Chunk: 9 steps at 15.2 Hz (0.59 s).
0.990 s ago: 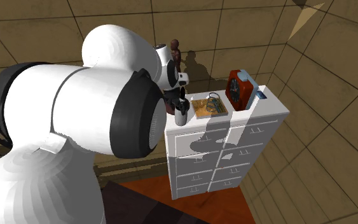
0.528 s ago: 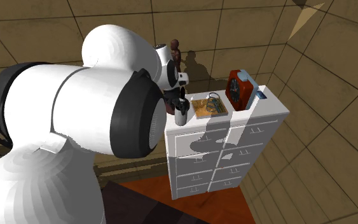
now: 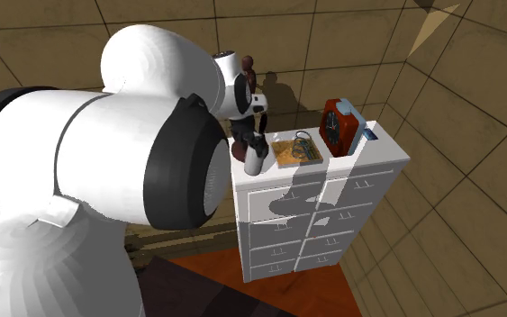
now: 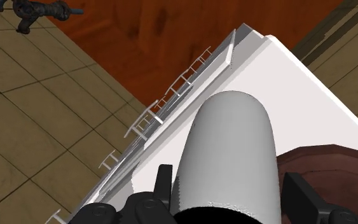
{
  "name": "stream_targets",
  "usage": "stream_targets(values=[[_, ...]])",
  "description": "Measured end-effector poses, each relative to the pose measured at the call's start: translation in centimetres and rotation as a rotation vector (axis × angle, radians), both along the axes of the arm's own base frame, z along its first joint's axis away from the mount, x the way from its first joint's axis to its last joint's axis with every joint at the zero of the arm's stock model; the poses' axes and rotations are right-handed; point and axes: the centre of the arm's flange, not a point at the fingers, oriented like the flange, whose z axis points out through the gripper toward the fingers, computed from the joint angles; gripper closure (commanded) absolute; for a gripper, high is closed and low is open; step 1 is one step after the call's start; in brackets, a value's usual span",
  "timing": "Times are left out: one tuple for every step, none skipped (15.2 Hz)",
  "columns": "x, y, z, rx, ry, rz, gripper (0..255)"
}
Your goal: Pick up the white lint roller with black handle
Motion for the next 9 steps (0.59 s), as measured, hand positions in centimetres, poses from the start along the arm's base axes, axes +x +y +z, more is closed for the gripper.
stream_targets(values=[[0.0,0.0,0.5,0.0,0.0,0.0,255],[0.0,-0.1,1.2,0.0,0.0,0.0,255],[0.0,-0.2,1.6,0.0,0.0,0.0,255],[0.1,-0.3,2.1,0.0,0.0,0.0,255],[0.0,-0.2,2.7,0.0,0.0,0.0,255],[-0.1,-0.2,3.3,0.0,0.0,0.0,255],[-0.1,-0.2,3.8,0.0,0.0,0.0,255],[0.0,-0.1,4.1,0.0,0.0,0.0,255],[0.0,-0.2,4.4,0.0,0.0,0.0,255]])
